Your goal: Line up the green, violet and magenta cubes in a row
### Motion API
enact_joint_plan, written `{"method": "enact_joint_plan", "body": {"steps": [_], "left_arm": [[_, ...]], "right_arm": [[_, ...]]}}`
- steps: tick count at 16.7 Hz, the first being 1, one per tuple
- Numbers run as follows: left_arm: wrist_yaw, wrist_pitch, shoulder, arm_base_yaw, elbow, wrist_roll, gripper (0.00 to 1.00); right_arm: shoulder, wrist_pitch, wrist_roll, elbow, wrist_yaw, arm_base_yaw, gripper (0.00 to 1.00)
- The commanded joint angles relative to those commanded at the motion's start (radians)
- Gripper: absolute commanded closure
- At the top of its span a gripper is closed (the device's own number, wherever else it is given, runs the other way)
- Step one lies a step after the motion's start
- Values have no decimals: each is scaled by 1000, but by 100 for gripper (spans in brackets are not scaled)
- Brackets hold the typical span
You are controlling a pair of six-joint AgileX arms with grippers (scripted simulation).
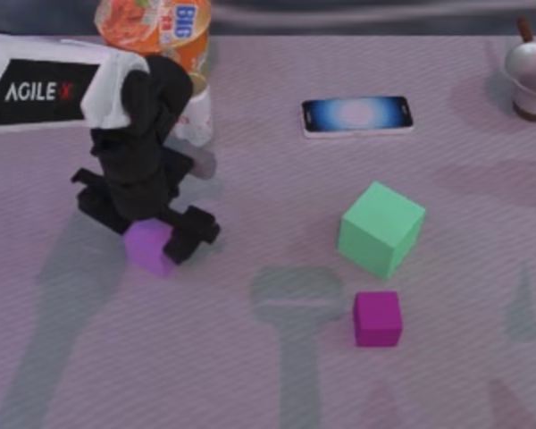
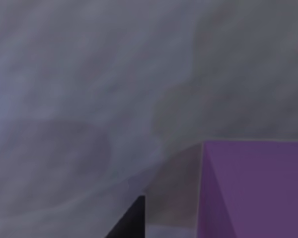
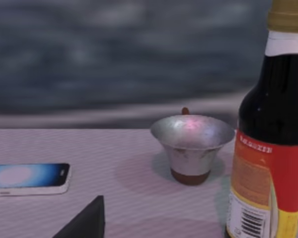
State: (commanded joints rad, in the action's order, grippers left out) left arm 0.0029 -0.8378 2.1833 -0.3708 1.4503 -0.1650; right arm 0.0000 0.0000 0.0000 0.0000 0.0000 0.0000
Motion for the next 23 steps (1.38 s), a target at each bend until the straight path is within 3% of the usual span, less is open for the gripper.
{"method": "enact_joint_plan", "body": {"steps": [5,6,16,23], "left_arm": [[0,0,0,0,0,0,98],[0,0,0,0,0,0,100],[4,-27,-30,1,21,3,100],[3,-240,-109,15,152,3,100]], "right_arm": [[0,0,0,0,0,0,0],[0,0,0,0,0,0,0],[0,0,0,0,0,0,0],[0,0,0,0,0,0,0]]}}
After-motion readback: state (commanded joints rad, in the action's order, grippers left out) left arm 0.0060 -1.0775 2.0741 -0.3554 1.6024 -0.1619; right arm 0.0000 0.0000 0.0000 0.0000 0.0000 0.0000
